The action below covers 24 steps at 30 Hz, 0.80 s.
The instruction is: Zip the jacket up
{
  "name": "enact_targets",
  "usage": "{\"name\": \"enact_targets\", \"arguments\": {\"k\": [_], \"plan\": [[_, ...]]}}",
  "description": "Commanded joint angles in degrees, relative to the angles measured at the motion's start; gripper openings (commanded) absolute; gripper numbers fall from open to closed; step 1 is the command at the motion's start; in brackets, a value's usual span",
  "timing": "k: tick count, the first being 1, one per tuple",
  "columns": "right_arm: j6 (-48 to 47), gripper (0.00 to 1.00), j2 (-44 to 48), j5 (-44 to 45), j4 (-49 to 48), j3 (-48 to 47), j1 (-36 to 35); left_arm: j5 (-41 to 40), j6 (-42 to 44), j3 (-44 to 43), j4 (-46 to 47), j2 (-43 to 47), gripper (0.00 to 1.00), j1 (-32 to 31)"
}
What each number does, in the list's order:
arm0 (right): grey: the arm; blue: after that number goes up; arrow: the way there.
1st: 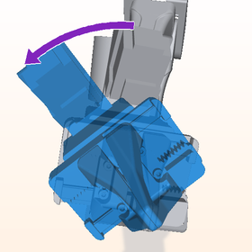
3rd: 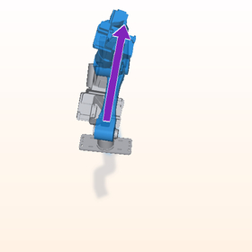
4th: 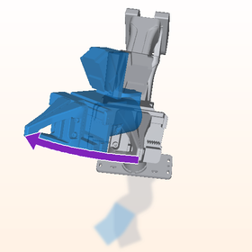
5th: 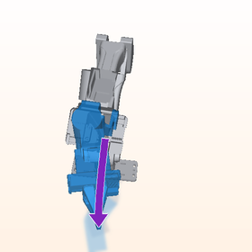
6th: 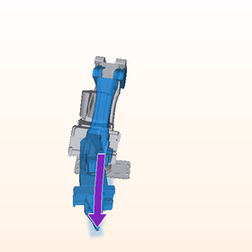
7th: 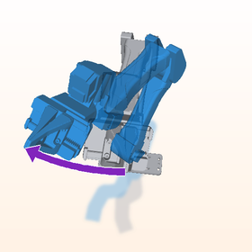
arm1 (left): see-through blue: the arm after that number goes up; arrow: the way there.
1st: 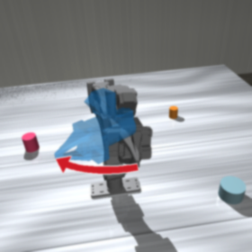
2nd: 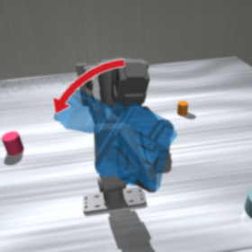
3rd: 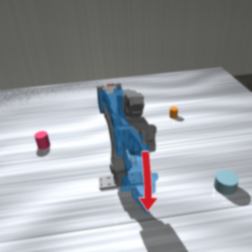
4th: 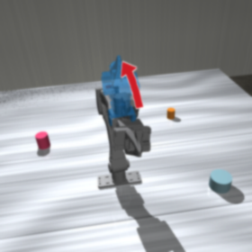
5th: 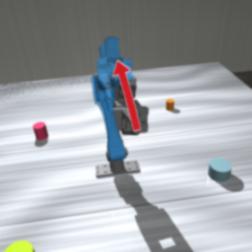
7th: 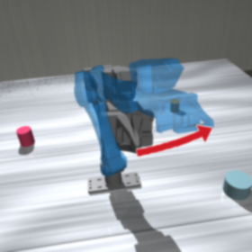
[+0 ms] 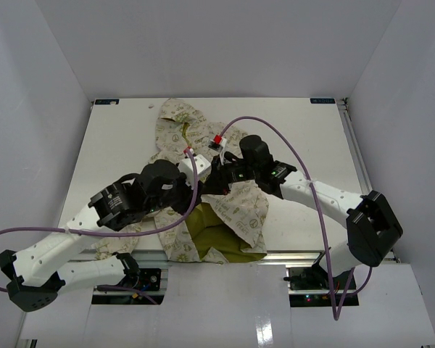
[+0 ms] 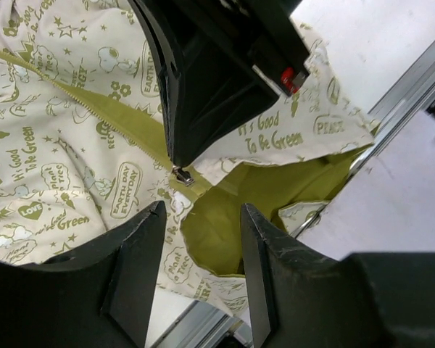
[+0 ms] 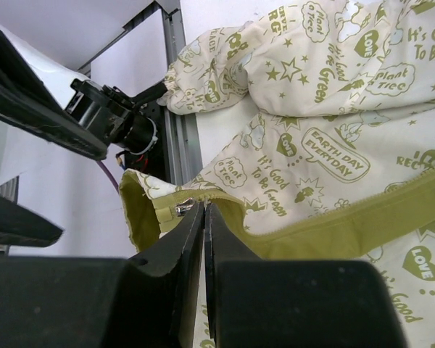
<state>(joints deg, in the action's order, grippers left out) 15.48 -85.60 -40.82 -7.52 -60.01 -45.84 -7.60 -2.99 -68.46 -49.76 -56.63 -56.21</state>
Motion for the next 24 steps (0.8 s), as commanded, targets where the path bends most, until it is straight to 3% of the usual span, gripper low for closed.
{"name": "enact_targets", "arguments": {"k": [1,17,24], "plan": [[4.07,0.08,1.57,-2.15,-2.33,-3.16,0.05,0.36,5.66,0.95,-0.08,2.74,0.56,-0.13],[6.4,0.08,1.02,-4.13,-0.3,-6.33,1.37,-1.53,16.47,2.3,0.91,0.91,0.55,-0.32],[6.67,0.08,1.71,-4.65,-0.21,-6.22,1.37,-8.45,16.93,3.03,0.72,-2.18,0.51,-2.07]]}}
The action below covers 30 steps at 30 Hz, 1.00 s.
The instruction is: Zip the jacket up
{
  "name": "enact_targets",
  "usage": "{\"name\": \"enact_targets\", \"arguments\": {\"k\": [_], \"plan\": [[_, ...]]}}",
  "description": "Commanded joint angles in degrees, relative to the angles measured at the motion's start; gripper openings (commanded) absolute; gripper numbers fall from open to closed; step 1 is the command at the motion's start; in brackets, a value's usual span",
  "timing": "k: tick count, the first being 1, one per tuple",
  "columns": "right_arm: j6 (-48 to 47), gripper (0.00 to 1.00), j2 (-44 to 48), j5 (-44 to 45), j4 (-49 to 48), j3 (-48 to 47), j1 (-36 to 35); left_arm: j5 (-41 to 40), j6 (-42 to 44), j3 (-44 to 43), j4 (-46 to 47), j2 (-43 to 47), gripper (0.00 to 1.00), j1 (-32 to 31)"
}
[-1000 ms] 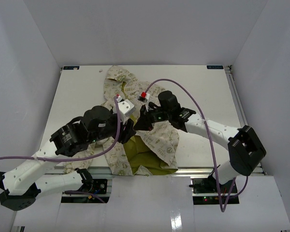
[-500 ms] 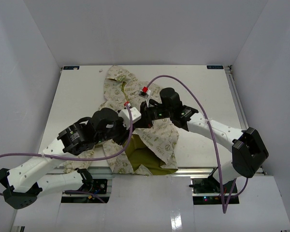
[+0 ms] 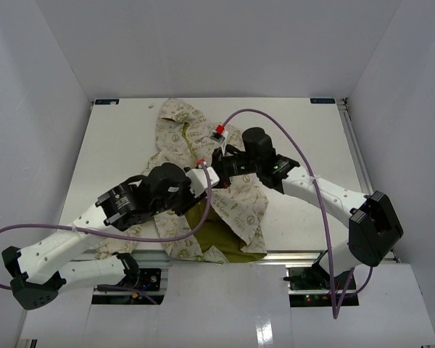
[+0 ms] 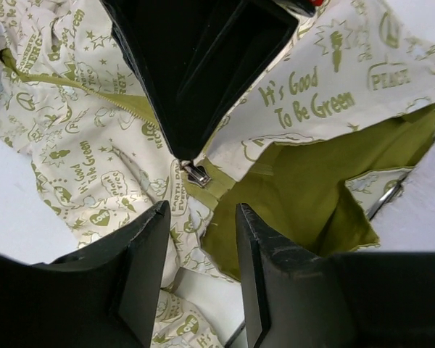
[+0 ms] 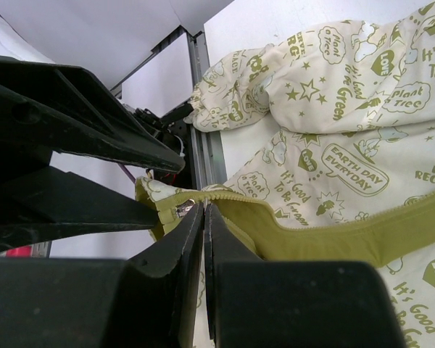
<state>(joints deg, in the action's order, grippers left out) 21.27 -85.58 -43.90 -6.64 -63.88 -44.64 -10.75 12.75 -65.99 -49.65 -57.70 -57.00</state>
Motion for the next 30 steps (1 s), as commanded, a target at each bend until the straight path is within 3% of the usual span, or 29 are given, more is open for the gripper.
{"name": "enact_targets", "arguments": {"k": [1,8,13,16,30], "plan": [[0.88,0.08,1.74,-1.72,-1.09,-2.3,0.17,-7.34,1.14,0.51,0.61,-1.45,0.5,-1.63],[0.96,0.08,2.27,-2.5,-1.53,-1.51,0.09,-11.14,1.21,1.31,1.4,-4.35,0.4,-5.07],[0.81,0.08,1.94,-2.19,-1.6,-1.24,0.17,-11.37,0.49,1.68,1.77,-4.65,0.07,-6.12],[1.05,0.08,1.39,-2.51,-2.23,-1.16,0.17,-10.19,0.17,2.0,2.01,-4.18,0.0,-6.36],[5.64,0.08,0.86,-6.08,-14.12,8.39,0.17,-6.12,0.22,2.58,4.99,3.32,0.0,-6.37]]}}
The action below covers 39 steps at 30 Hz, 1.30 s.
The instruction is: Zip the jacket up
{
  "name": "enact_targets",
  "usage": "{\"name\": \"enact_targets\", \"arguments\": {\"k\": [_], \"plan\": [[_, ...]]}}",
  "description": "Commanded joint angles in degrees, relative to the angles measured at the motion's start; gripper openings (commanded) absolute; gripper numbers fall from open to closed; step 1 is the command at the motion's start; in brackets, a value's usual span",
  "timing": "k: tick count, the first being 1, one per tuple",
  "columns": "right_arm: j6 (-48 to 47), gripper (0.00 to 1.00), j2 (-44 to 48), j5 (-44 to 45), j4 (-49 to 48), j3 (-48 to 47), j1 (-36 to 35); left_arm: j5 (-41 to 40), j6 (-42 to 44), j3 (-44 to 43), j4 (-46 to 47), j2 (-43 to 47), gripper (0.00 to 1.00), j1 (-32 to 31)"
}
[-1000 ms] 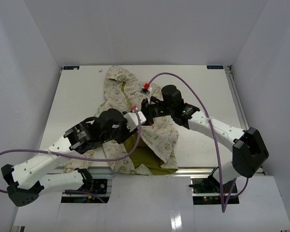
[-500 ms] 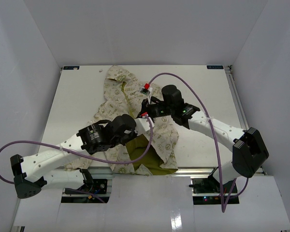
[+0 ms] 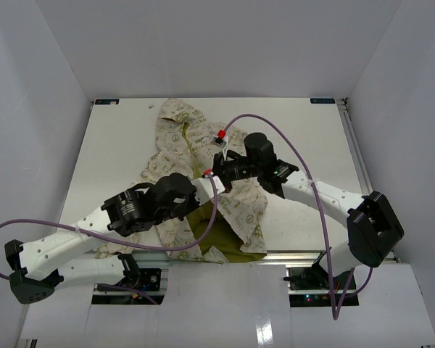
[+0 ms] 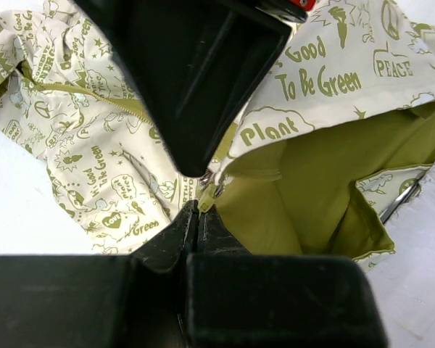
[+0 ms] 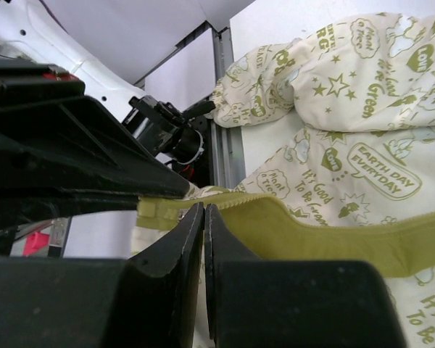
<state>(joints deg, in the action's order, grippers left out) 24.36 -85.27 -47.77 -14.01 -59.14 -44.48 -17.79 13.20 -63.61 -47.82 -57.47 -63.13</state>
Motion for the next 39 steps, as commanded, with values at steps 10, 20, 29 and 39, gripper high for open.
{"name": "enact_targets", "arguments": {"k": [10,20,29,39], "plan": [[0.5,0.08,-0.49,1.9,-4.89,6.47,-0.02,-0.1,-0.25,-1.07,5.36,3.37,0.0,-0.24],[-3.62,0.08,-8.4,14.36,-1.67,2.32,0.73,1.2,-0.72,-5.2,5.81,8.99,0.0,-0.24],[-6.93,0.08,-20.09,21.51,3.02,-15.45,9.6,4.6,-0.19,-7.61,4.87,13.81,0.0,-0.24],[-5.16,0.08,-32.97,26.23,4.96,-35.76,24.61,6.71,0.91,-13.52,3.17,11.38,0.0,-0.24]]}}
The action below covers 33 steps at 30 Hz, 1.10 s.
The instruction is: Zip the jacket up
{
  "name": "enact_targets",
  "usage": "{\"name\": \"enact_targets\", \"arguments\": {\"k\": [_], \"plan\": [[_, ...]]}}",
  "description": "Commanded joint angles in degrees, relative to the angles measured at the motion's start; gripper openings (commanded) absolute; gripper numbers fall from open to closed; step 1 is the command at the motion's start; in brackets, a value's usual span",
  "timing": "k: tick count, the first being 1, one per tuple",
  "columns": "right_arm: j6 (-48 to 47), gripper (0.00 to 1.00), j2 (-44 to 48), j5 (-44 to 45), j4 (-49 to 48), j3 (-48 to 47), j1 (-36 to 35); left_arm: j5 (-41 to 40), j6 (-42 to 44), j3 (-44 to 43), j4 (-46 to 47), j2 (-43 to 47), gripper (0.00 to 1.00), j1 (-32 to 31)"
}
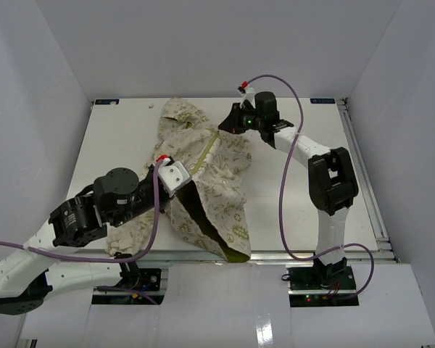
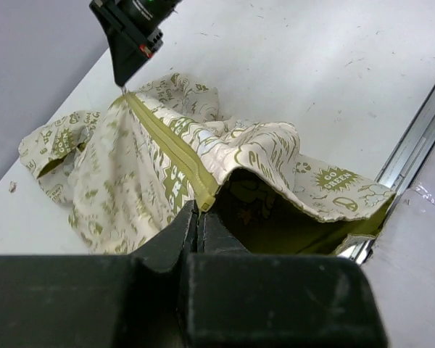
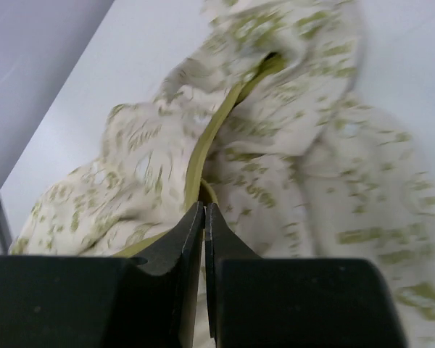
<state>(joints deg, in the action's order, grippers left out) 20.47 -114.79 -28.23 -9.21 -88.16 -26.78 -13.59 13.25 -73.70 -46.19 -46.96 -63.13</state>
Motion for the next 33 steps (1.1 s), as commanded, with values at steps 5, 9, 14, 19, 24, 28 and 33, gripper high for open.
{"name": "enact_targets", "arguments": {"k": [5,9,14,19,24,28,33], "plan": [[2.96,0.08,-5.99,5.27,-1.68,-11.75,13.52,-4.62,4.74,-3.64,3.82,-1.62,0.0,-0.24],[4.62,0.08,-4.77,5.0,-4.59,-12.06,18.42,-7.98,8.14,-3.42,10.09,-1.47,0.0,-0.24],[5.28,0.08,-3.22,5.42,-6.2,-12.24,23.73,-15.32,11.63,-3.57,12.46,-4.31,0.0,-0.24],[9.45,0.08,-3.35,6.08,-9.91,-10.48,28.18,-22.33,12.65,-2.1,18.36,-5.95,0.0,-0.08],[13.51,0.08,-4.4,6.17,-14.14,-7.87,31.46,-41.46,25.54,4.17,35.57,-4.27,0.0,0.19],[14.18,0.08,-3.78,7.45,-16.77,-5.81,33.16,-41.05,27.68,2.7,38.19,-5.07,0.0,3.14],[15.11,0.08,-4.13,7.23,-16.71,-6.02,35.16,-37.6,26.92,1.44,38.15,-6.06,0.0,9.08]]}}
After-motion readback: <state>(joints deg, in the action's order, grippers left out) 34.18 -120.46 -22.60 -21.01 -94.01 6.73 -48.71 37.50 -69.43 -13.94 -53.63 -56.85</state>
